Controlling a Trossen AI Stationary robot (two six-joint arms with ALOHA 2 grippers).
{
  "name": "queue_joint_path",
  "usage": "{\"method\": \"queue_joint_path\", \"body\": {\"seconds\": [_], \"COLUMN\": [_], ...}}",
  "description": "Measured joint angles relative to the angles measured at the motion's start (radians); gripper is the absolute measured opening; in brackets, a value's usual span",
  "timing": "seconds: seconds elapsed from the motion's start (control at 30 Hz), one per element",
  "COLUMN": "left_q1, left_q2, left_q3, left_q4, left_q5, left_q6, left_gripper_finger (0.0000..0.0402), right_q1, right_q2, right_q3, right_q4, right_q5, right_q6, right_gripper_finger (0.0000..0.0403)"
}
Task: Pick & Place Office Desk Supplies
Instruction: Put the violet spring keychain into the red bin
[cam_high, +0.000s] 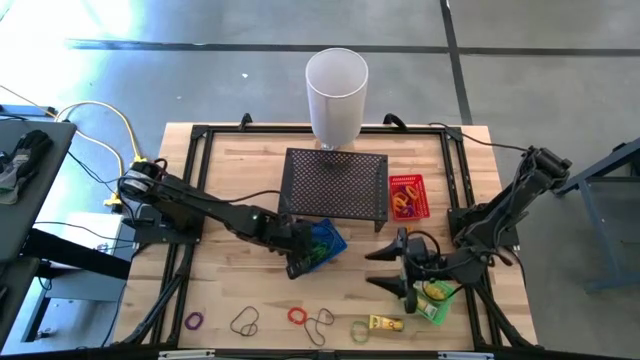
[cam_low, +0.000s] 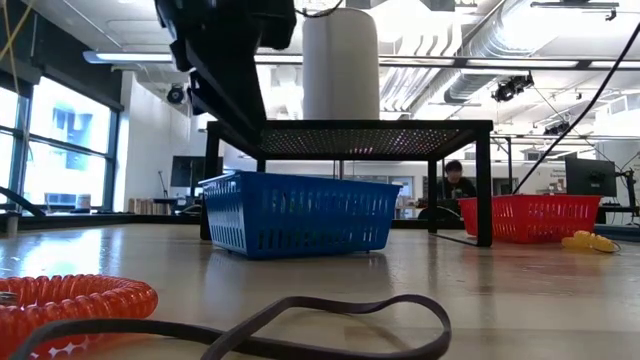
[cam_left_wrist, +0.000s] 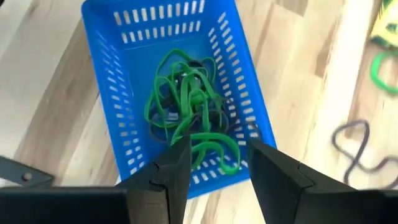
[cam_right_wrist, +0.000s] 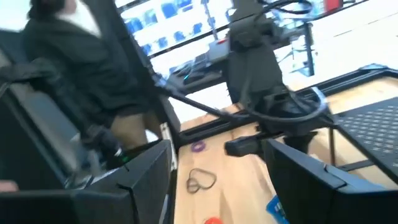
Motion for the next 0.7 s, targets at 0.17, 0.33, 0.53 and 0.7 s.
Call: {"method": "queue_joint_path", "body": {"seconds": [0.17,0.33,0.53,0.7], "left_q1": [-0.010,-0.031,-0.070,-0.101], "left_q2": [-0.002,-0.005,-0.020,-0.038], "left_q3": [0.000,0.000,0.000,0.000], "left_q4": [-0.033,-0.068,-0.078,-0.077], "left_q5": [0.000,-0.040,-0.082,-0.196], "left_q6": [0.069,0.165,0.245,0.252], "left_gripper_finger": [0.0149,0.0149,0.0149,0.0149], "right_q1": [0.004,0.010,0.002,-0.016], "right_q2": [0.018,0.055,0.111,0.131], "right_q3": [0.000,0.000,0.000,0.000], "right_q4": [0.054,0.138,0.137,0.136], "right_q5": [0.068,0.121,0.284,0.334], "right_q6": [0.010,0.000,0.104,0.197], "right_gripper_finger": [0.0247,0.0247,0.0247,0.0247]}}
